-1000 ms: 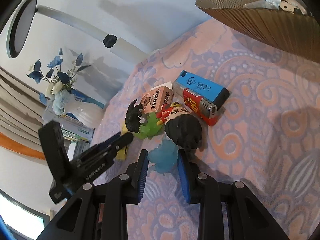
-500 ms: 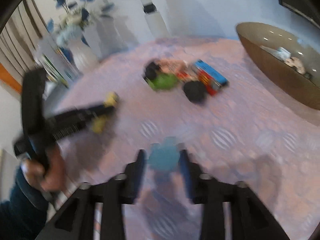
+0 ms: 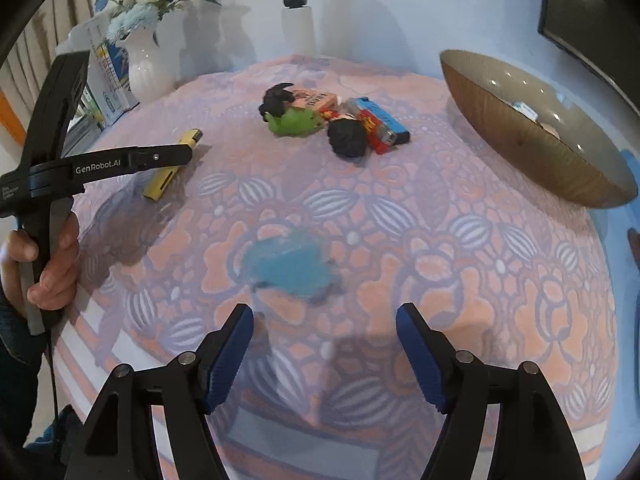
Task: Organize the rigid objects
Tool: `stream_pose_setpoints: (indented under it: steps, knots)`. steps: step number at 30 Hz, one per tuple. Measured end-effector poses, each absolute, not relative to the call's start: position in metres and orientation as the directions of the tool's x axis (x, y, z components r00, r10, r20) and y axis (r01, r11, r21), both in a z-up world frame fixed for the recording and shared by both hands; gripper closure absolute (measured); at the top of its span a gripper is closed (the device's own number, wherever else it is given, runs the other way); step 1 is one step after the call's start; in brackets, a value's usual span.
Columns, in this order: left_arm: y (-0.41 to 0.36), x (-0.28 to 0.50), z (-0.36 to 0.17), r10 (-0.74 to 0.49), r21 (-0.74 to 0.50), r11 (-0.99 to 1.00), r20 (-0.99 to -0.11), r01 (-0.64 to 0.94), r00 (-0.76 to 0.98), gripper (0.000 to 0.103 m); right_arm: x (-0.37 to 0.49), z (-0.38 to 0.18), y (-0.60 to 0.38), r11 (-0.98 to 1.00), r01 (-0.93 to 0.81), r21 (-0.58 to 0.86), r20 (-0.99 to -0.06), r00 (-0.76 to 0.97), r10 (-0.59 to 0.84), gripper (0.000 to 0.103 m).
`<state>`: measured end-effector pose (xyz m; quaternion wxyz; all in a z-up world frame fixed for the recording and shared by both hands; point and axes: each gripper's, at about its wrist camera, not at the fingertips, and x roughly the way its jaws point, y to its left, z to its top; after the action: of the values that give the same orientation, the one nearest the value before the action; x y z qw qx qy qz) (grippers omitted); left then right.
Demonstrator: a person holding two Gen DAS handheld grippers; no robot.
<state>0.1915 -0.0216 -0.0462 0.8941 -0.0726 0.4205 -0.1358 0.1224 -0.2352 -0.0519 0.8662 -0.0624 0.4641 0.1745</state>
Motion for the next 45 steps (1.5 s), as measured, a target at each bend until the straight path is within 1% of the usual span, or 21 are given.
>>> stream_pose_setpoints:
  steps: [3, 6, 9, 10, 13, 14, 15, 16, 19, 21, 22, 25, 29, 32, 35, 37, 40, 44, 45]
  knots:
    - [-0.026, 0.19, -0.045, -0.289, -0.217, 0.957, -0.731, 0.19, 0.618, 0.081, 0.128, -0.05, -0.228, 0.937, -0.342, 0.068, -0.818, 0.519, 0.249, 0.03]
    - [-0.029, 0.19, -0.045, -0.281, -0.206, 0.96, -0.737, 0.191, 0.615, 0.081, 0.133, -0.045, -0.219, 0.926, -0.36, 0.118, -0.799, 0.519, 0.304, 0.031]
    - [-0.031, 0.19, -0.045, -0.27, -0.197, 0.963, -0.744, 0.185, 0.611, 0.081, 0.14, -0.05, -0.213, 0.934, -0.329, 0.139, -0.803, 0.514, 0.3, 0.03]
    - [-0.032, 0.191, -0.046, -0.27, -0.195, 0.963, -0.748, 0.188, 0.606, 0.081, 0.141, -0.051, -0.212, 0.937, -0.318, 0.142, -0.799, 0.522, 0.298, 0.033]
    - [-0.036, 0.193, -0.048, -0.257, -0.175, 0.966, -0.763, 0.193, 0.593, 0.081, 0.139, -0.05, -0.211, 0.951, -0.291, 0.104, -0.796, 0.548, 0.255, 0.053]
    - [-0.037, 0.193, -0.049, -0.254, -0.169, 0.966, -0.766, 0.196, 0.591, 0.079, 0.138, -0.05, -0.212, 0.954, -0.286, 0.087, -0.797, 0.555, 0.239, 0.054]
    - [-0.037, 0.193, -0.049, -0.266, -0.178, 0.963, -0.765, 0.204, 0.587, 0.071, 0.138, -0.05, -0.212, 0.954, -0.285, 0.087, -0.794, 0.559, 0.24, 0.054]
    - [-0.038, 0.193, -0.049, -0.273, -0.181, 0.96, -0.765, 0.213, 0.584, 0.068, 0.137, -0.05, -0.213, 0.954, -0.284, 0.093, -0.791, 0.561, 0.244, 0.054]
    - [-0.049, 0.192, -0.048, -0.214, -0.104, 0.971, -0.777, 0.215, 0.592, 0.068, 0.134, -0.049, -0.217, 0.952, -0.285, 0.113, -0.784, 0.563, 0.262, 0.055]
    - [-0.059, 0.191, -0.048, -0.165, -0.034, 0.975, -0.781, 0.221, 0.603, 0.071, 0.133, -0.048, -0.222, 0.947, -0.288, 0.138, -0.779, 0.56, 0.284, 0.055]
    - [-0.063, 0.191, -0.047, -0.153, -0.014, 0.974, -0.779, 0.227, 0.607, 0.083, 0.133, -0.048, -0.224, 0.946, -0.289, 0.15, -0.776, 0.558, 0.293, 0.055]
    - [-0.071, 0.186, -0.041, -0.183, -0.009, 0.961, -0.771, 0.276, 0.61, 0.083, 0.129, -0.043, -0.234, 0.942, -0.28, 0.182, -0.755, 0.574, 0.317, 0.055]
    - [-0.09, 0.182, -0.014, -0.253, -0.045, 0.945, -0.731, 0.325, 0.634, 0.083, 0.125, -0.014, -0.271, 0.942, -0.246, 0.229, -0.694, 0.637, 0.335, 0.055]
    - [-0.114, 0.189, 0.018, -0.313, -0.065, 0.926, -0.685, 0.373, 0.658, 0.083, 0.125, 0.021, -0.31, 0.953, -0.187, 0.239, -0.637, 0.71, 0.299, 0.055]
    - [-0.148, 0.207, 0.057, -0.395, -0.095, 0.892, -0.639, 0.442, 0.66, 0.083, 0.134, 0.056, -0.355, 0.963, -0.104, 0.248, -0.578, 0.782, 0.234, 0.055]
    - [-0.172, 0.224, 0.076, -0.443, -0.134, 0.873, -0.621, 0.47, 0.646, 0.083, 0.145, 0.075, -0.383, 0.963, -0.035, 0.269, -0.558, 0.809, 0.185, 0.055]
    - [-0.206, 0.253, 0.088, -0.507, -0.215, 0.845, -0.614, 0.49, 0.605, 0.082, 0.165, 0.086, -0.414, 0.955, 0.067, 0.29, -0.566, 0.817, 0.114, 0.055]
    - [-0.243, 0.28, 0.073, -0.542, -0.292, 0.827, -0.641, 0.479, 0.544, 0.083, 0.196, 0.077, -0.434, 0.941, 0.144, 0.307, -0.63, 0.772, 0.087, 0.055]
    - [-0.248, 0.283, 0.069, -0.542, -0.296, 0.827, -0.644, 0.477, 0.54, 0.083, 0.201, 0.074, -0.435, 0.942, 0.155, 0.298, -0.644, 0.761, 0.079, 0.055]
